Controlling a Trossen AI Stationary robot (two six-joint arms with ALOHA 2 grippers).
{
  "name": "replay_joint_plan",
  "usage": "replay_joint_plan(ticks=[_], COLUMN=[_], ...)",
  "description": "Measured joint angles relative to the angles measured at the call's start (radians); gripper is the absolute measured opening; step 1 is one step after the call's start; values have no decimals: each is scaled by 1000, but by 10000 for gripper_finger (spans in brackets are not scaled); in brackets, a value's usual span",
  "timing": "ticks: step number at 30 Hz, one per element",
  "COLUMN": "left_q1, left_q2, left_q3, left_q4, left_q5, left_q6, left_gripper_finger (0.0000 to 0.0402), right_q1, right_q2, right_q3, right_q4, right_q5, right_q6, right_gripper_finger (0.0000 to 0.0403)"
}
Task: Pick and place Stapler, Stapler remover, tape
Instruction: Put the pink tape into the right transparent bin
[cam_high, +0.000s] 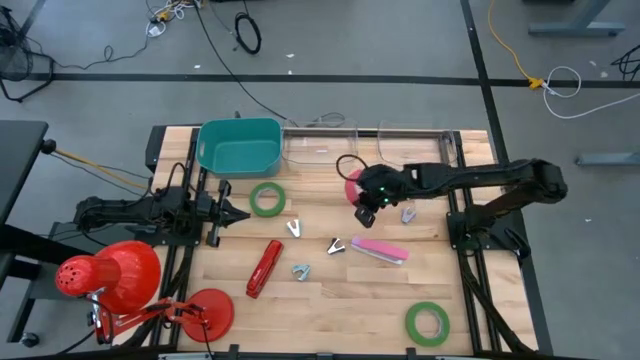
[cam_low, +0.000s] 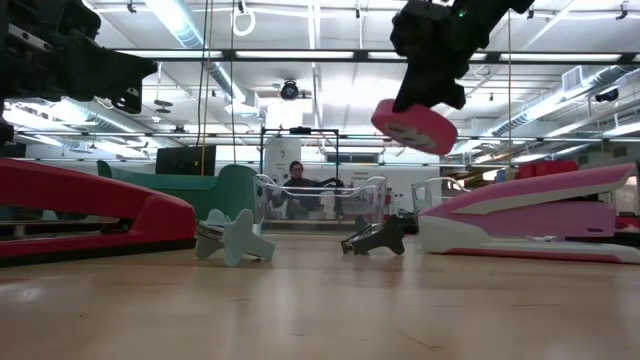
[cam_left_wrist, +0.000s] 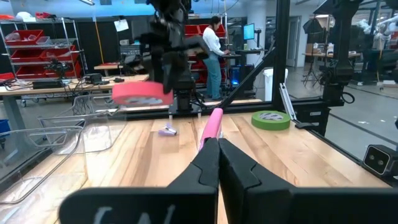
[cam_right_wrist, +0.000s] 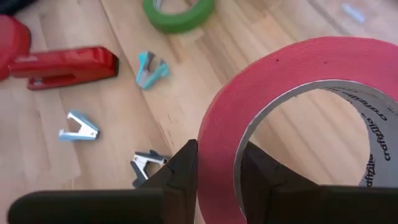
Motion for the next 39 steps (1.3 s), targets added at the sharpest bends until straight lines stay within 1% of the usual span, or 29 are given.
replay_joint_plan(ticks=[6, 25, 31, 36, 39], left_q1=[0, 0, 0, 0, 0], left_q2=[0, 0, 0, 0, 0], left_q3=[0, 0, 0, 0, 0], left_q4=[0, 0, 0, 0, 0], left_q5=[0, 0, 0, 0, 0], left_q6=[0, 0, 0, 0, 0], left_gripper_finger=[3, 3, 3, 3, 3], right_q1=[-30, -51, -107, -178, -226], right_q2=[-32, -33, -33, -33, -33], right_q3=[0, 0, 0, 0, 0], right_q4=[-2, -15, -46, -86, -106], right_q5=[9, 4, 59, 121, 139], right_q6=[-17, -63, -89, -93, -105], right_gripper_finger=[86, 86, 86, 86, 86])
